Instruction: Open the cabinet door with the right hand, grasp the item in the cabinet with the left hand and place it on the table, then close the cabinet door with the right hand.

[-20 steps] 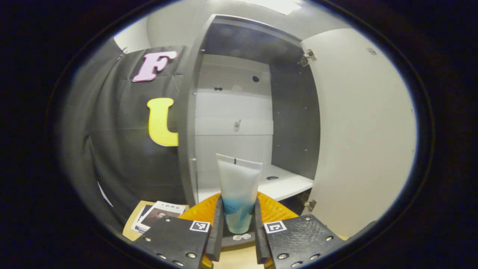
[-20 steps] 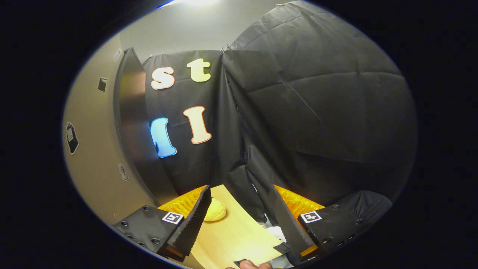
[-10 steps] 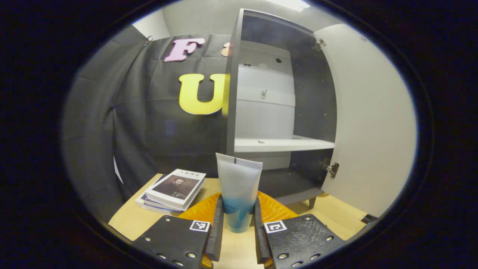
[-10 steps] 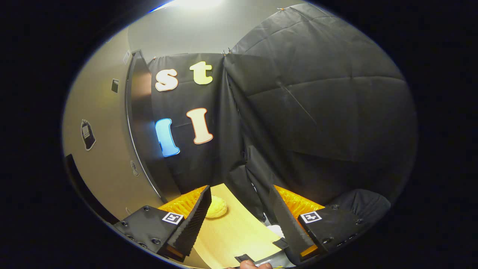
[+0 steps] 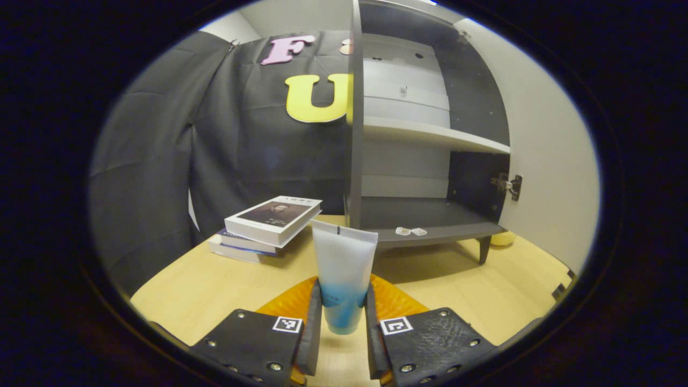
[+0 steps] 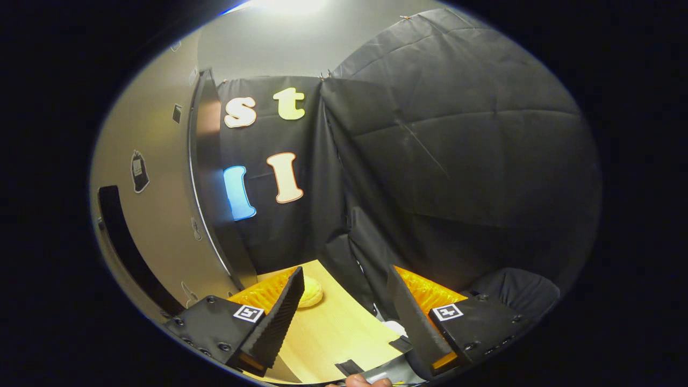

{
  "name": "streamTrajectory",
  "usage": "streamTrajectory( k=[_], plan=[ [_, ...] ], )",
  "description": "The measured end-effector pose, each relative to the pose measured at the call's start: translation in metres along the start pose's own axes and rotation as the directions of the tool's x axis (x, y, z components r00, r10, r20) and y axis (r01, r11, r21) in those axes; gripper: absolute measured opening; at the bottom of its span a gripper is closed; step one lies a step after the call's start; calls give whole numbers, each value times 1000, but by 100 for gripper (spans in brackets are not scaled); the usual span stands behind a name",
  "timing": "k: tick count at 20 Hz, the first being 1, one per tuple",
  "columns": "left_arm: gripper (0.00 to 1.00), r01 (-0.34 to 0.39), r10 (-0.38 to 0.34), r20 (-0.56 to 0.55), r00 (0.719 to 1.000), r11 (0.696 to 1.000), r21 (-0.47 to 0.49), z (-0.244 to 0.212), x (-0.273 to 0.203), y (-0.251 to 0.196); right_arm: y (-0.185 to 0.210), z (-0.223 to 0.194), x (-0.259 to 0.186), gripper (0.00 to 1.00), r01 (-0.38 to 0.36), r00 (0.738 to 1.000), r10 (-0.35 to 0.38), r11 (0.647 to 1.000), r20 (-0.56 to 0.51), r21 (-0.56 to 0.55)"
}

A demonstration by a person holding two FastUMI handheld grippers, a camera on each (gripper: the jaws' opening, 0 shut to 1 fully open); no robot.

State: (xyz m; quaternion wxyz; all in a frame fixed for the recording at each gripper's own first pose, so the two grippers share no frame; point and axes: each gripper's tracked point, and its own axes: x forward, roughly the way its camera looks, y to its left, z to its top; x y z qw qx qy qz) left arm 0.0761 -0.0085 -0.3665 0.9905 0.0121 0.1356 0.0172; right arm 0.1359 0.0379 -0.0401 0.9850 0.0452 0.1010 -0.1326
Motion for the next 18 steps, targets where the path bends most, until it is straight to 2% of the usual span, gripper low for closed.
streamTrajectory(
  k=[1,2,3,5,6,7,8,9,10,12,13,17,18],
  plan=[
    [34,-13,13,-18,1000,1000,11,-11,-2,1,0,-4,-5,92,5,1000,-5,1000,2,-3],
    [38,-20,20,-30,999,1000,18,-21,-5,2,1,-4,-10,93,11,1000,-11,1000,13,-4],
    [35,-20,21,-34,999,1000,16,-27,-7,2,2,-5,-15,92,15,1000,-15,1000,23,-5],
    [41,-17,17,-31,999,1000,14,-37,-14,0,3,-9,-21,92,35,999,-34,999,36,-18],
    [41,-15,15,-36,999,1000,17,-43,-17,-2,2,-12,-22,92,39,999,-38,999,32,-37],
    [35,-15,16,-40,999,1000,19,-50,-19,-2,3,-15,-23,98,43,999,-42,997,25,-61],
    [39,-17,18,-42,999,1000,22,-57,-22,-3,3,-16,-21,92,43,999,-42,996,16,-76],
    [43,-19,20,-45,999,1000,18,-62,-25,-2,5,-18,-21,92,39,999,-39,996,1,-76],
    [43,-22,23,-47,999,1000,11,-68,-29,-2,6,-20,-20,92,32,999,-33,997,-12,-71],
    [36,-25,24,-58,998,1000,-5,-80,-33,-1,6,-23,-17,93,33,999,-34,996,-21,-78],
    [43,-25,25,-65,998,1000,-3,-85,-35,1,6,-26,-16,93,32,999,-35,996,-35,-80],
    [41,-30,30,-58,998,1000,-2,-91,-42,3,7,-31,-13,93,32,996,-37,997,-78,-65],
    [37,-28,27,-54,998,1000,-10,-92,-43,2,7,-31,-14,92,38,996,-43,997,-77,-62]
  ],
)
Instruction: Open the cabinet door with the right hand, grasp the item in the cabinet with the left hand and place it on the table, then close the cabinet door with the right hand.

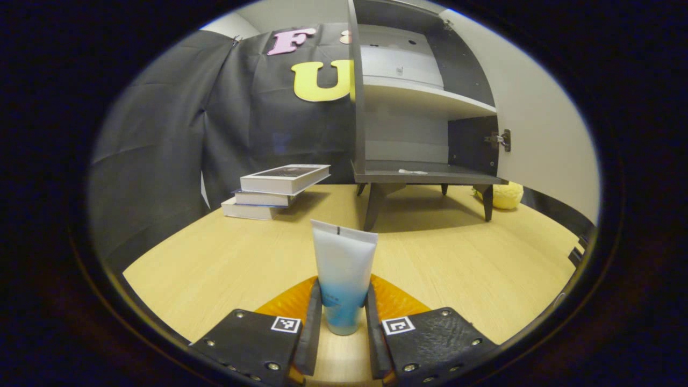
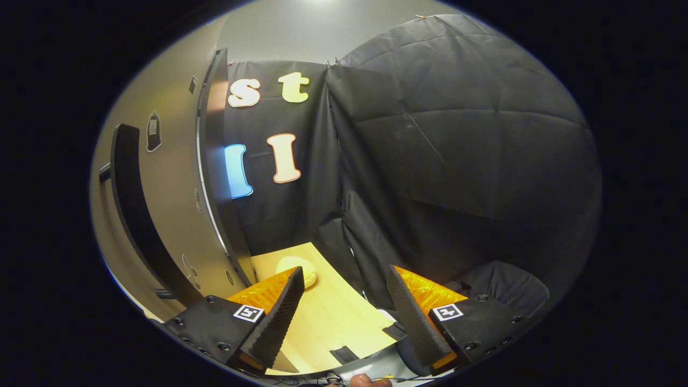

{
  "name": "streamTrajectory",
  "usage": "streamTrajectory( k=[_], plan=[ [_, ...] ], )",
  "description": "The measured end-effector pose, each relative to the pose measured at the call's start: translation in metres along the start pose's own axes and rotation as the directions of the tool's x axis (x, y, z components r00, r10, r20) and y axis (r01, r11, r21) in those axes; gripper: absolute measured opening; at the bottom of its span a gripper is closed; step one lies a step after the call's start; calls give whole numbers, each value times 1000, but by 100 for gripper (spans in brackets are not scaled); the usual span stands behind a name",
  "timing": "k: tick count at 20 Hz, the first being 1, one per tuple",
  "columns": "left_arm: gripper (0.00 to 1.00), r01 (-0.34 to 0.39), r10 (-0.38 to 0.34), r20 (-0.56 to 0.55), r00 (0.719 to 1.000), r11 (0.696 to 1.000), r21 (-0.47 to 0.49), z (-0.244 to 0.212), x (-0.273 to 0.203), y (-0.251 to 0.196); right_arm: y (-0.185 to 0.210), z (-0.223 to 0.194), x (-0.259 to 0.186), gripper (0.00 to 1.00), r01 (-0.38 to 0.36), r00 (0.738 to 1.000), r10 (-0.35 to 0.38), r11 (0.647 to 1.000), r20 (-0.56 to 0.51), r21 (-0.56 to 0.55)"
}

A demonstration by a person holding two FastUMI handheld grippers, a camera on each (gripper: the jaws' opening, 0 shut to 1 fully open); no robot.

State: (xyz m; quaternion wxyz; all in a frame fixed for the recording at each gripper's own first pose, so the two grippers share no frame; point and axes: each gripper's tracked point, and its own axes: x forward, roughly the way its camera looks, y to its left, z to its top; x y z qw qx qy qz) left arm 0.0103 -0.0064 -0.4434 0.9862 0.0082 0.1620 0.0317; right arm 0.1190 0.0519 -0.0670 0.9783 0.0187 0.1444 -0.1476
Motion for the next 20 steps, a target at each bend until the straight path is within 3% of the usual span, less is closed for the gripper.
streamTrajectory(
  k=[5,6,8,10,11,12,13,14,17,18,20],
  plan=[
    [50,39,-39,-8,999,999,30,-2,-2,-9,10,-3,0,98,0,1000,0,1000,-10,23],
    [45,45,-45,-14,999,998,32,-2,-2,-9,11,-3,1,98,-14,1000,14,999,-5,30],
    [51,29,-30,5,1000,999,30,10,-3,-3,17,0,4,98,-33,999,33,999,4,37],
    [77,-6,4,51,999,999,38,33,-12,8,20,4,10,93,-65,998,64,996,13,68],
    [90,-38,33,83,996,997,60,48,-15,16,17,7,15,98,-68,998,66,994,23,86],
    [94,-62,54,111,992,996,69,62,-21,22,11,6,20,98,-69,997,67,993,26,99],
    [94,-67,59,128,990,996,61,75,-27,22,7,6,26,93,-72,997,70,992,26,103],
    [94,-71,63,145,987,996,51,87,-33,20,4,2,31,98,-75,997,73,992,24,104],
    [94,-78,70,186,980,996,39,134,-61,13,1,-3,47,93,-105,994,104,992,16,77],
    [92,-86,75,198,977,995,44,150,-74,9,2,-6,48,98,-123,992,122,990,12,71],
    [93,-98,83,223,971,994,57,188,-100,0,5,-2,48,98,-164,986,163,984,24,68]
  ],
)
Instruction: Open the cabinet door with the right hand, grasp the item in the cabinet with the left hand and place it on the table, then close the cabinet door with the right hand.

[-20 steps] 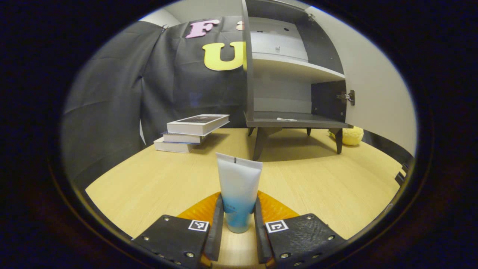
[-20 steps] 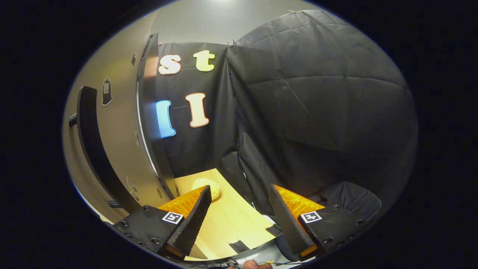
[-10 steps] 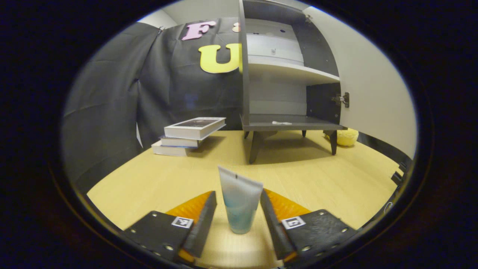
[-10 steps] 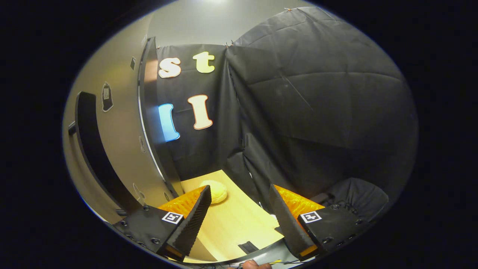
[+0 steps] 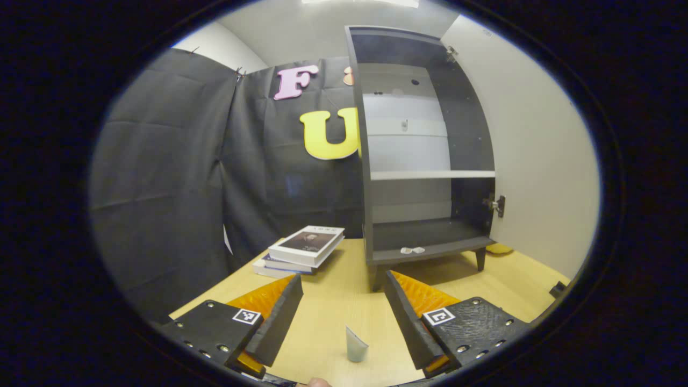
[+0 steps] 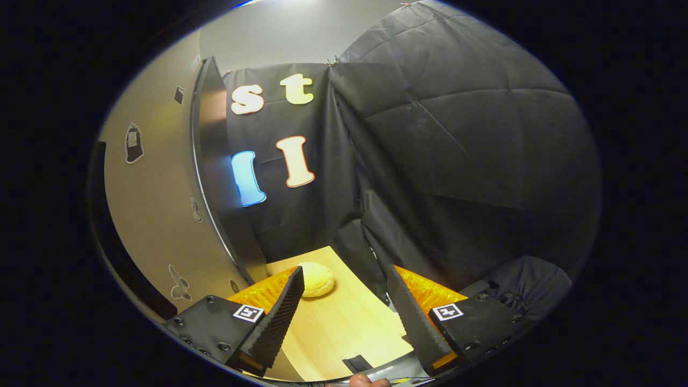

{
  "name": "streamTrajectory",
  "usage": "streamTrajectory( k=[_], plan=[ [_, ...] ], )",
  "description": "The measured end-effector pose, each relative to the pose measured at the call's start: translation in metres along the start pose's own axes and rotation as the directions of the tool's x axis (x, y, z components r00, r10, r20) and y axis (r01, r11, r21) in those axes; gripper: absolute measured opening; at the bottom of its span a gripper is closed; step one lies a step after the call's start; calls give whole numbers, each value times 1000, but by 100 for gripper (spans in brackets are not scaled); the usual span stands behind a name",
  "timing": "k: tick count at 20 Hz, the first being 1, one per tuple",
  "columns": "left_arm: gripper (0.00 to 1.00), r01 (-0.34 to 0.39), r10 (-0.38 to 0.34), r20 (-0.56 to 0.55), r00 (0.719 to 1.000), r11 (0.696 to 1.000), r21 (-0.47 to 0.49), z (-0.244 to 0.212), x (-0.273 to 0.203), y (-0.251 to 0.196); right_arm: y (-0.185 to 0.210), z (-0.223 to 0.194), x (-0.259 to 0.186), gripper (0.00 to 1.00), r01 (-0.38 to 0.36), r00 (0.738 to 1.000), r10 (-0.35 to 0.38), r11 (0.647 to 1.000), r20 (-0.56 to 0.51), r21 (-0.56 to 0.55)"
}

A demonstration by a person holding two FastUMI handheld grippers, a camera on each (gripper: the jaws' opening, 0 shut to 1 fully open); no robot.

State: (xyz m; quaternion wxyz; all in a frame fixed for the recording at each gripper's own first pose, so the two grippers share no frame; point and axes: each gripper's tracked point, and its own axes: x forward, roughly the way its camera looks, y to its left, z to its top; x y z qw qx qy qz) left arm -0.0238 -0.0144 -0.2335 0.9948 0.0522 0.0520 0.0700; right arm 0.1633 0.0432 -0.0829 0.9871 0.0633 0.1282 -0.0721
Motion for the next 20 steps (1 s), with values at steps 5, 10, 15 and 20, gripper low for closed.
streamTrajectory(
  k=[5,10,15,20],
  plan=[
    [96,11,-11,6,1000,1000,23,98,-36,-27,14,13,3,93,-134,991,135,990,10,-34],
    [91,72,-74,78,994,997,30,185,-65,-63,21,37,-6,92,-249,966,253,966,53,-76],
    [95,17,-10,67,998,994,-106,243,-68,-66,42,54,-8,98,-378,918,387,920,88,-105],
    [91,-15,19,41,999,995,-98,279,-43,-47,54,59,-19,98,-414,901,427,899,76,-146]
  ],
)
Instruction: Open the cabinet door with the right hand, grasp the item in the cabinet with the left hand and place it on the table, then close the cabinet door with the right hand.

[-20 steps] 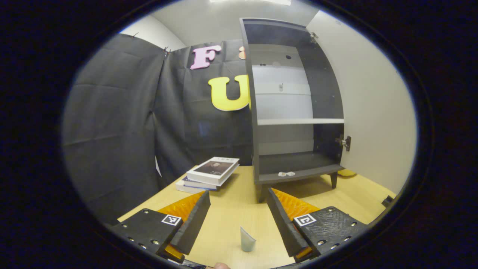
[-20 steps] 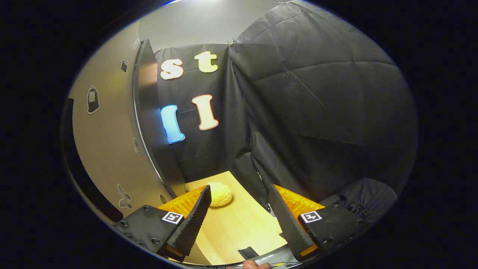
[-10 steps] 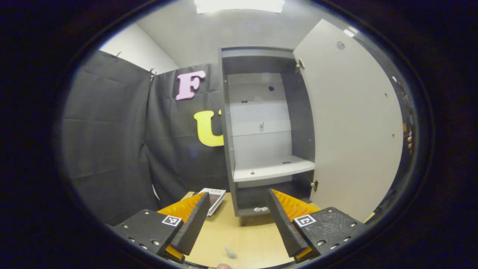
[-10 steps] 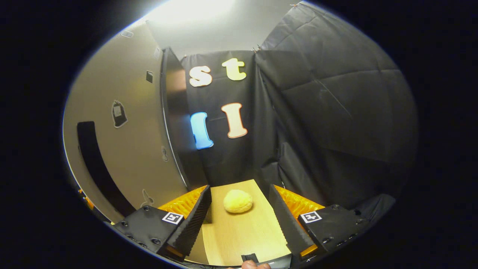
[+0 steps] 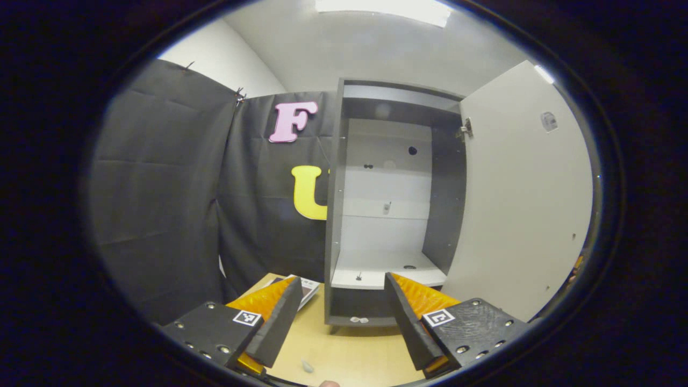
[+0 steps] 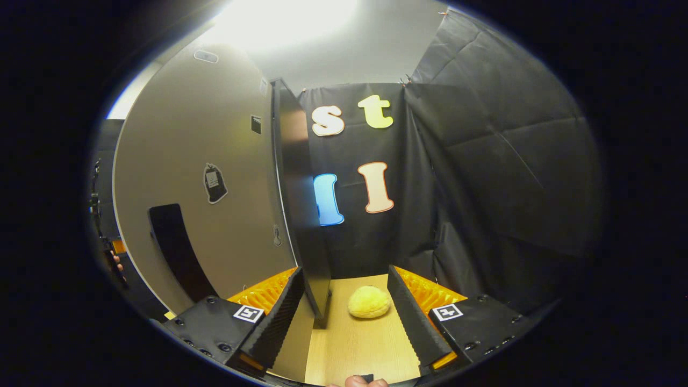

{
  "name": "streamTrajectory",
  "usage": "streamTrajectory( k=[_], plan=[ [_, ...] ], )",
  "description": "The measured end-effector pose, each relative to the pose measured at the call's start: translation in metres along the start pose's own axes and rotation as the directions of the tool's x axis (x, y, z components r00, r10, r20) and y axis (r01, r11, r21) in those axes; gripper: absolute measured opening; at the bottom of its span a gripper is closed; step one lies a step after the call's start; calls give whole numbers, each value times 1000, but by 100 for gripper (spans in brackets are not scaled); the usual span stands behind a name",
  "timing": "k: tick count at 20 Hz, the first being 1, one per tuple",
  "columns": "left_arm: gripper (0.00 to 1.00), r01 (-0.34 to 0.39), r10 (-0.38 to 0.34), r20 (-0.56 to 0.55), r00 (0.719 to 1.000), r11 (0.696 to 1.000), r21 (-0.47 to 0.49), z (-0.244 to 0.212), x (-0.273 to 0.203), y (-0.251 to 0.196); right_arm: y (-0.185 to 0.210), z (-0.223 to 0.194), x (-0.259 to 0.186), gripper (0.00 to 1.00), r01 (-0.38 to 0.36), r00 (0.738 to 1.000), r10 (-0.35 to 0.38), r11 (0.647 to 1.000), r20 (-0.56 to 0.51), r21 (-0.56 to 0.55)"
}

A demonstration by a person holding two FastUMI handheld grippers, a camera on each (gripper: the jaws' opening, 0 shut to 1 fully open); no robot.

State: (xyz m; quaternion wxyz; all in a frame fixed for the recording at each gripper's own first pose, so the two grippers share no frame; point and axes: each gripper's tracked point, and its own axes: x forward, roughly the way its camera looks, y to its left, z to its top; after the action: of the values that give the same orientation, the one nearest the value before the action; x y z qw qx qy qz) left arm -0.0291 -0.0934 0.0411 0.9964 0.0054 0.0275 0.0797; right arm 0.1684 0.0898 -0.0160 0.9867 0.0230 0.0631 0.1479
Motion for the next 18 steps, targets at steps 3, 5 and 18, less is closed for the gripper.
streamTrajectory(
  k=[3,5,18],
  plan=[
    [92,4,-5,-21,1000,1000,-5,1,21,9,11,0,-10,98,4,1000,-4,1000,-6,-6],
    [94,-5,4,-14,1000,999,-40,3,32,22,19,-2,-17,98,5,1000,-5,1000,-12,-1],
    [92,105,-108,-36,994,992,-72,-11,72,64,57,17,-25,87,100,995,-99,994,-11,40]
  ],
)
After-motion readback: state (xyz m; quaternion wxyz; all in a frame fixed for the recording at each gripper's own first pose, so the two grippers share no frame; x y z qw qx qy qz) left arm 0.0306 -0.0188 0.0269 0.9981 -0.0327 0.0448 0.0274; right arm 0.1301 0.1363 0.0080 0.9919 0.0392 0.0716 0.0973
